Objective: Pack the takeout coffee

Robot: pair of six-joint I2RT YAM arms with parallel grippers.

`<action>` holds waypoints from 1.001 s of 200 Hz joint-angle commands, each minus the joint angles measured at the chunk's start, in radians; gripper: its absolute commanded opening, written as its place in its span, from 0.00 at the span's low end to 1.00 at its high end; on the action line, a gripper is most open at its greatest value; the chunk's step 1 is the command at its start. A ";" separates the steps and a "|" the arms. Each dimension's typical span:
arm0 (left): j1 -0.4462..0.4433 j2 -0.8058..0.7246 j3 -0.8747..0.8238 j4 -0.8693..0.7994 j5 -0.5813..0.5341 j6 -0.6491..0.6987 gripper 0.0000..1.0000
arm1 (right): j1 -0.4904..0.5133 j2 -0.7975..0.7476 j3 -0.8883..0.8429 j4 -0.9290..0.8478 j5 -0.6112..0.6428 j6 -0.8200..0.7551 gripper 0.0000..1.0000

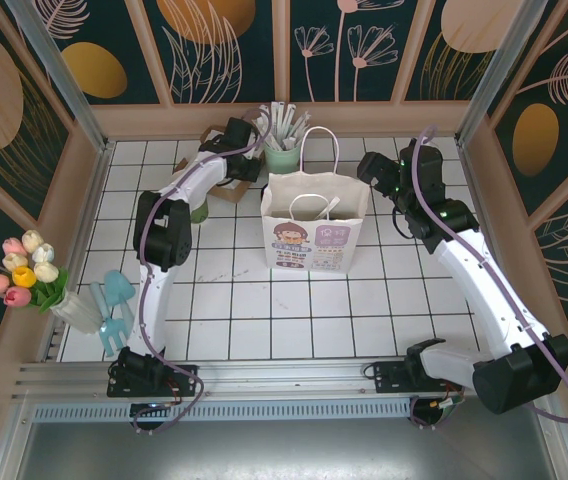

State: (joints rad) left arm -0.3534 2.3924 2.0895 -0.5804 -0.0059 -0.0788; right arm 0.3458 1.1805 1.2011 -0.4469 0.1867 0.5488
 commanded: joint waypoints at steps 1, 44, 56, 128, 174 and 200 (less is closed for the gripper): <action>0.006 -0.050 0.037 -0.013 0.017 0.001 0.00 | -0.002 -0.016 -0.004 0.010 0.013 -0.012 0.99; 0.006 -0.041 0.029 -0.013 0.042 -0.006 0.10 | -0.002 -0.017 -0.002 0.007 0.013 -0.012 0.99; 0.006 -0.042 0.023 -0.013 0.047 -0.006 0.17 | -0.002 -0.017 -0.003 0.005 0.014 -0.012 0.99; 0.007 -0.051 0.008 -0.001 0.046 -0.007 0.00 | -0.001 -0.019 -0.006 0.001 0.017 -0.012 0.99; 0.007 -0.109 -0.006 0.020 0.019 -0.010 0.00 | -0.001 -0.021 -0.008 -0.002 0.017 -0.010 0.99; 0.007 -0.119 -0.020 0.030 0.019 0.000 0.07 | -0.002 -0.021 -0.009 0.000 0.018 -0.011 0.99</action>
State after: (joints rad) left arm -0.3534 2.3417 2.0762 -0.5789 0.0177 -0.0830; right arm 0.3458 1.1805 1.2011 -0.4469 0.1867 0.5491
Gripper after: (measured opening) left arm 0.126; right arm 0.990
